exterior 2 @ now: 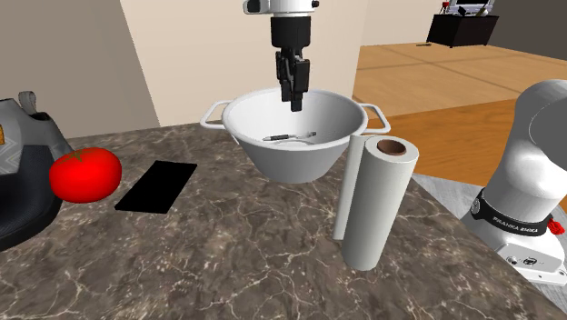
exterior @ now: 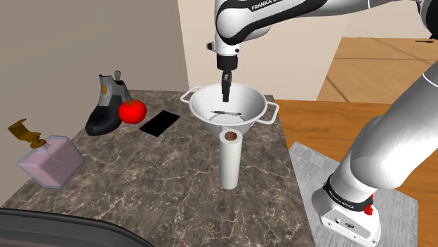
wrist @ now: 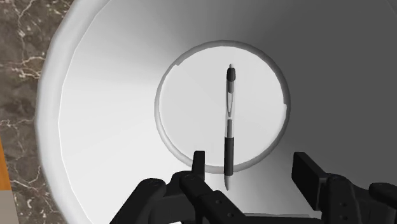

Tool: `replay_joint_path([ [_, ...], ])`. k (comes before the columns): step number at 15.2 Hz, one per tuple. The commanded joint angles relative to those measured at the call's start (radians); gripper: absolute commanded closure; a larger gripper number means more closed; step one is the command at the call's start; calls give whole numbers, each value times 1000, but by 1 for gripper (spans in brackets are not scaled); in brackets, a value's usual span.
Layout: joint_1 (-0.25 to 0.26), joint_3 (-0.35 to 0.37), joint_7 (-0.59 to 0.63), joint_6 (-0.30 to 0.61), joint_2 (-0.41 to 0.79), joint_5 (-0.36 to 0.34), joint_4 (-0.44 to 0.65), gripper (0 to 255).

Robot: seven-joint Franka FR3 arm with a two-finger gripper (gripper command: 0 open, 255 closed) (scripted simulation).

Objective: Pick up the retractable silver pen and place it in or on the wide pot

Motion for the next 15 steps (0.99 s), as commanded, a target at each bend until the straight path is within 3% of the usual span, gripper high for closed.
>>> replay_joint_path([
  [1,0,0,0,0,0,0,0,0],
  [4,0,0,0,0,0,0,0,0],
  [8,-4,-5,1,-127,-10,-3,117,0],
  [15,-4,-5,1,-127,-10,-3,117,0],
])
